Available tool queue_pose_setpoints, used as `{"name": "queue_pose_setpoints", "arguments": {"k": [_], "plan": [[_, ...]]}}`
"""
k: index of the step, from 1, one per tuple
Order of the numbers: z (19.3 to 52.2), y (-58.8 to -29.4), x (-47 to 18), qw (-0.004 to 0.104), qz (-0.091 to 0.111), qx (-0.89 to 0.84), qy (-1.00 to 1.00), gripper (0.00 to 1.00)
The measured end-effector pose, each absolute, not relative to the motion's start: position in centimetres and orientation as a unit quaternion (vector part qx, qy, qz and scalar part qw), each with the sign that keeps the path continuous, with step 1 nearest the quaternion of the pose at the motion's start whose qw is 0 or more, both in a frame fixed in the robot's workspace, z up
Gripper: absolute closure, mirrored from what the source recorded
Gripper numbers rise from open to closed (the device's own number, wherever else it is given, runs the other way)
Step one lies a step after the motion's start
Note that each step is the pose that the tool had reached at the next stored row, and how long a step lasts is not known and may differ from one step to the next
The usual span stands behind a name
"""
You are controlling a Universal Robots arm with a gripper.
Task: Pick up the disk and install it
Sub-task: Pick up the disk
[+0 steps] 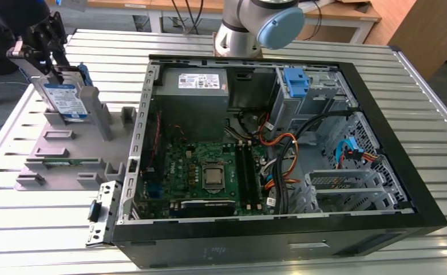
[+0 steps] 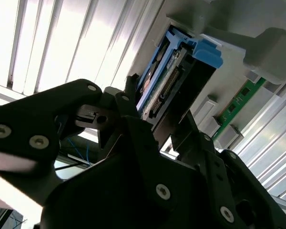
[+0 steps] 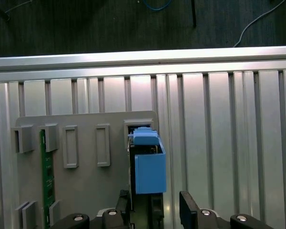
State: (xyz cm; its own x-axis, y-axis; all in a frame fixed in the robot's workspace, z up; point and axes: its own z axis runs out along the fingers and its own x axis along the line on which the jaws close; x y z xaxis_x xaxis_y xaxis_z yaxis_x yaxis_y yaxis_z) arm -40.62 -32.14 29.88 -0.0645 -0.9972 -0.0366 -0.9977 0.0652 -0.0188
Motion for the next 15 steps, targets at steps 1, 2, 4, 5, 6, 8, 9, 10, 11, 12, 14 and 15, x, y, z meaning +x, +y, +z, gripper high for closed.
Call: {"name": "queue_pose_setpoints", "arguments": {"k": [1, 2, 4, 5, 6, 8, 9, 10, 11, 12, 14, 15], "plan": [[29.88, -32.14, -40.62, 0.02, 0.006, -0.684, 0.73, 0.52], [29.88, -32.14, -40.62, 0.02, 0.006, -0.684, 0.73, 0.58], [29.89, -32.14, -40.62, 0.02, 0.006, -0.684, 0.73, 0.64], [29.89, -32.14, -40.62, 0.02, 0.006, -0.684, 0.73, 0.64], [29.88, -32.14, -40.62, 0.02, 0.006, -0.684, 0.73, 0.64], [29.88, -32.14, -40.62, 0.02, 0.006, -0.684, 0.73, 0.64], [29.88, -32.14, -40.62, 0.02, 0.006, -0.684, 0.73, 0.64], [29.88, -32.14, -40.62, 0.02, 0.005, -0.684, 0.73, 0.64], [29.88, -32.14, -40.62, 0.02, 0.005, -0.684, 0.73, 0.64], [29.88, -32.14, -40.62, 0.02, 0.005, -0.684, 0.73, 0.64], [29.88, -32.14, -40.62, 0.02, 0.005, -0.684, 0.73, 0.64], [29.88, -32.14, -40.62, 0.02, 0.005, -0.684, 0.73, 0.64]]}}
